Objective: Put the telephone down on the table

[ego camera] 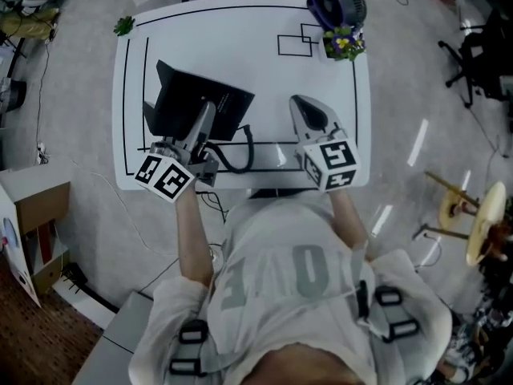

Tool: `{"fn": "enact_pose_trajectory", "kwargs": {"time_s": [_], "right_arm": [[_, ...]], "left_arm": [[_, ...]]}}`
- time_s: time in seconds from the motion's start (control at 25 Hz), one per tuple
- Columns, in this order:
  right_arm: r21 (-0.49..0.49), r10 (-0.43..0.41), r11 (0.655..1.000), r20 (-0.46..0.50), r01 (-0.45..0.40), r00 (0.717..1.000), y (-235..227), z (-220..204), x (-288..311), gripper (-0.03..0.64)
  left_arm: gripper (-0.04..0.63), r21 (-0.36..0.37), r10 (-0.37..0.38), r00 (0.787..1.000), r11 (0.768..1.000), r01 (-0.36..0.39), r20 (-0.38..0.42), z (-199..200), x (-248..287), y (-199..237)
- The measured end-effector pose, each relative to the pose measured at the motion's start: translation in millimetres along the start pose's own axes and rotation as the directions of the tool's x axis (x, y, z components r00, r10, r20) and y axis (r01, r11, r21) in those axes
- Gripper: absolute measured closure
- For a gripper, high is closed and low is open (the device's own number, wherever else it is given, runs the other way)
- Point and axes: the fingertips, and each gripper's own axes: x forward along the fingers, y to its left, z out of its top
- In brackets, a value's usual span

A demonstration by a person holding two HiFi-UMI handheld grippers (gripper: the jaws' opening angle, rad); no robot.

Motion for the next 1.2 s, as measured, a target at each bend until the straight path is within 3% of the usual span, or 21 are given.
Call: {"fn": "enact_pose_trajectory", "kwargs": {"time_s": [0.2, 0.36, 0.64, 0.92, 1.2], "right_arm": [[0.009, 0.028, 1.000, 0.010, -0.028, 1.000, -5, 9, 8, 0.609], [0.010, 0.045, 0.999, 0.002, -0.046, 0.999, -5, 9, 13, 0.609], [0.021, 0.041, 0.999, -0.024, -0.040, 0.999, -14, 0, 9, 0.609], [0.052, 0.028, 0.998, -0.053, -0.026, 0.998, -27, -12, 6, 0.609], [0.105, 0.029, 0.994, -0.085, -0.020, 0.996, -39, -29, 11, 0.609]], "left_arm": [[0.436, 0.056, -0.110, 0.982, 0.991, 0.120, -0.156, -1, 16, -6], [0.436, 0.080, -0.206, 0.938, 0.968, 0.237, -0.278, -9, 35, -11], [0.436, 0.022, -0.360, 0.775, 0.901, 0.434, -0.520, -47, 71, -22], [0.436, -0.042, -0.396, 0.601, 0.855, 0.516, -0.694, -91, 97, -16], [0.436, -0.138, -0.434, 0.483, 0.835, 0.533, -0.760, -111, 112, -6]]}}
